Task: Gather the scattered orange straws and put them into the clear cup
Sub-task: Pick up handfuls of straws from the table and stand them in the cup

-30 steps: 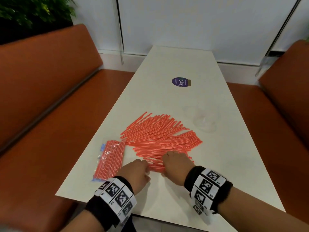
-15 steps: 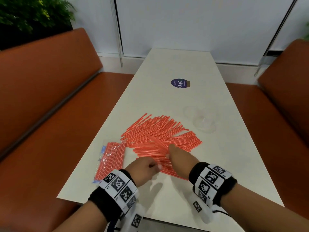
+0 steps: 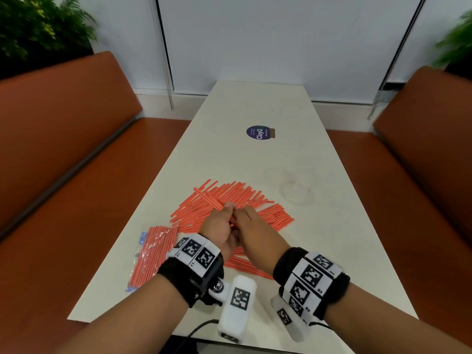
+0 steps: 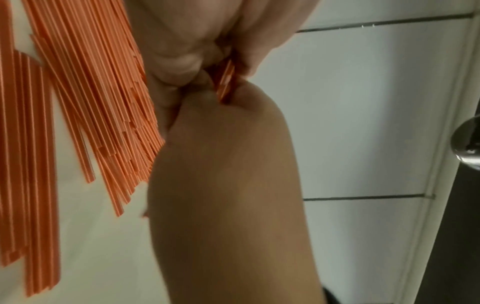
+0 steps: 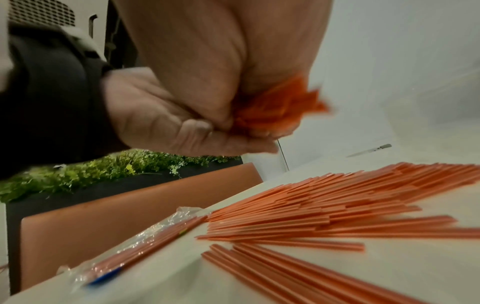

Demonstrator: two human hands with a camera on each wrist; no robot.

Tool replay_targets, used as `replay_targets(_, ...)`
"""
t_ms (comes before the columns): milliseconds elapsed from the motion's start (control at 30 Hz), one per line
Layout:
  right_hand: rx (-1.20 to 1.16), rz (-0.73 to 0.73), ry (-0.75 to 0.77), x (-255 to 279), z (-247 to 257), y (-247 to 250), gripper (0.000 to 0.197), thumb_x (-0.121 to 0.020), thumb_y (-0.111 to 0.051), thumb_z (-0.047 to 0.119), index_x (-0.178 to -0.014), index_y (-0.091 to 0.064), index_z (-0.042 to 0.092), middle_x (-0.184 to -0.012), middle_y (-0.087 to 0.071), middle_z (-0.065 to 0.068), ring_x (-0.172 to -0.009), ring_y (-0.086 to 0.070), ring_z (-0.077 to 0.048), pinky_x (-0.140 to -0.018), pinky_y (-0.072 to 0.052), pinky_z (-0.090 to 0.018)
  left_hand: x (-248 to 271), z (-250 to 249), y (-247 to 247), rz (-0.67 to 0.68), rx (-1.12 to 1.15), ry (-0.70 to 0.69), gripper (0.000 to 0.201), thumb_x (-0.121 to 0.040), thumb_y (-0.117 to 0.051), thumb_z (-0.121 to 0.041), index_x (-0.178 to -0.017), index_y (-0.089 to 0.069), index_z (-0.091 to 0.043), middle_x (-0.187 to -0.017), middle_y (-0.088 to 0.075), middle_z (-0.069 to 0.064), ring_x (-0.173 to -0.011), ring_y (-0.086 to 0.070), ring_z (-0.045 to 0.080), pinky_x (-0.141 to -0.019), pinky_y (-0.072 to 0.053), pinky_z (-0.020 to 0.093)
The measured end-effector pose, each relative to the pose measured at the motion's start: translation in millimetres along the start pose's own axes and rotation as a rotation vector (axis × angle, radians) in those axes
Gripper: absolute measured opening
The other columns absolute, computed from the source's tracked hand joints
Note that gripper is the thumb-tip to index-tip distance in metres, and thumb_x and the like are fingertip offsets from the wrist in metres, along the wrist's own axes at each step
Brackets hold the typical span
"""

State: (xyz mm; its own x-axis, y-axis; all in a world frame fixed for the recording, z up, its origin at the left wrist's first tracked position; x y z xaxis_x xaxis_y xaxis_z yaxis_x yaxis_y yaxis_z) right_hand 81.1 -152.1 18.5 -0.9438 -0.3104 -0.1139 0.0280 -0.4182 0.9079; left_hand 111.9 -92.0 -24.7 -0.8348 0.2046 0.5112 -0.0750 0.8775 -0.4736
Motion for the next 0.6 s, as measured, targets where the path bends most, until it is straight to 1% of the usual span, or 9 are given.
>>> replay_targets(67,-0.062,-0.026,-0.002,3.7,-3.1,4.3,0.051,-0.092,-0.048,0.007,-0.141,-0.033,0.012,-0.135,-0.039,-0.007,-0.111,-0.049,-0.018,-0.094,-0.045,-0.024,-1.7,-4.2,1.4,0.023,0.092,-0.048,0.026,-0.099,-0.035,-0.028,-0.106,-0.049,-0.008,-0.083,-0.059,0.011,-0.058,-0.059,0.018,-0.04,-0.047,0.023)
replay_targets(133,-0.23,-0.051,-0.111,10.8,-16.8,9.6,0.052,-0.09,-0.056,0.01,-0.137,-0.036,0.019,-0.134,-0.038,-0.001,-0.117,-0.044,-0.012,-0.103,-0.04,-0.025,-2.3,-13.1,3.8,0.072,0.147,-0.124,0.027,-0.1,-0.031,-0.028,-0.109,-0.046,-0.008,-0.084,-0.06,0.009,-0.063,-0.061,0.02,-0.045,-0.053,0.029)
replay_targets(200,-0.473,0.023,-0.311,19.1,-37.6,5.9,0.057,-0.089,-0.058,0.011,-0.138,-0.032,0.021,-0.133,-0.039,0.0,-0.112,-0.046,-0.012,-0.098,-0.045,-0.03,-1.6,-27.7,8.8,0.111,0.176,-0.23,0.024,-0.099,-0.031,-0.027,-0.097,-0.045,-0.007,-0.082,-0.059,0.008,-0.068,-0.062,0.021,-0.054,-0.056,0.035)
replay_targets(300,-0.985,0.234,-0.53,27.4,-50.0,-11.7,0.071,-0.085,-0.056,-0.004,-0.145,-0.02,0.013,-0.126,-0.047,-0.009,-0.111,-0.054,-0.021,-0.09,-0.051,-0.037,2.9,-45.5,7.9,0.16,0.189,-0.338,0.02,-0.098,-0.036,-0.022,-0.084,-0.044,-0.011,-0.074,-0.052,0.006,-0.07,-0.058,0.023,-0.069,-0.051,0.04)
replay_targets(367,-1.228,0.331,-0.562,26.1,-44.8,-17.0,0.079,-0.078,-0.055,-0.011,-0.146,-0.019,0.008,-0.134,-0.047,-0.012,-0.123,-0.051,-0.023,-0.094,-0.049,-0.034,6.5,-46.5,2.0,0.154,0.162,-0.369,0.019,-0.099,-0.035,-0.018,-0.083,-0.044,-0.014,-0.072,-0.047,0.004,-0.07,-0.053,0.022,-0.073,-0.047,0.038)
replay_targets(433,-1.403,0.379,-0.526,20.8,-37.2,-16.6,0.075,-0.071,-0.052,-0.013,-0.141,-0.032,0.005,-0.138,-0.046,-0.009,-0.126,-0.049,-0.021,-0.097,-0.046,-0.032,9.9,-40.8,-4.5,0.138,0.083,-0.385,0.02,-0.098,-0.035,-0.018,-0.082,-0.046,-0.015,-0.07,-0.045,0.003,-0.068,-0.051,0.02,-0.073,-0.045,0.035)
replay_targets(500,-1.412,0.425,-0.455,16.3,-27.6,-15.7,0.057,-0.07,-0.048,-0.013,-0.123,-0.051,0.007,-0.118,-0.054,-0.005,-0.113,-0.053,-0.02,-0.093,-0.045,-0.034,10.4,-33.4,-8.1,0.139,0.003,-0.384,0.02,-0.097,-0.036,-0.02,-0.081,-0.046,-0.015,-0.068,-0.044,0.001,-0.064,-0.049,0.017,-0.075,-0.045,0.036)
replay_targets(567,-1.1,0.427,-0.382,11.7,-21.6,-10.0,0.042,-0.075,-0.048,-0.008,-0.112,-0.052,0.011,-0.1,-0.054,-0.006,-0.095,-0.051,-0.027,-0.083,-0.04,-0.043,8.6,-29.3,-8.7,0.157,-0.053,-0.371,0.019,-0.098,-0.036,-0.02,-0.081,-0.045,-0.014,-0.065,-0.042,0.0,-0.06,-0.045,0.015,-0.071,-0.046,0.035)
replay_targets(600,-0.886,0.367,-0.38,8.2,-24.7,-2.5,0.041,-0.081,-0.049,-0.002,-0.12,-0.049,0.012,-0.105,-0.055,-0.008,-0.095,-0.053,-0.028,-0.083,-0.039,-0.044,7.4,-28.5,-8.3,0.171,-0.101,-0.365,0.019,-0.098,-0.036,-0.02,-0.081,-0.044,-0.014,-0.064,-0.04,0.0,-0.058,-0.043,0.013,-0.066,-0.047,0.031)
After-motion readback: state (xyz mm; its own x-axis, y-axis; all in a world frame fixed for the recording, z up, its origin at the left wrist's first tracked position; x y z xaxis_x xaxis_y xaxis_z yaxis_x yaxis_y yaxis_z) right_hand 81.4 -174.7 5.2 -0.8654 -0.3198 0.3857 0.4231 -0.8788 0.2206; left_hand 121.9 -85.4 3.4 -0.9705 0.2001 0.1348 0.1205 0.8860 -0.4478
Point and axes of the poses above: each hand's wrist, its own x-axis away from the middle knuckle, its own y-axis out of the back of the hand, z = x × y, the point moved 7 cm from there along -x, towards the middle knuckle
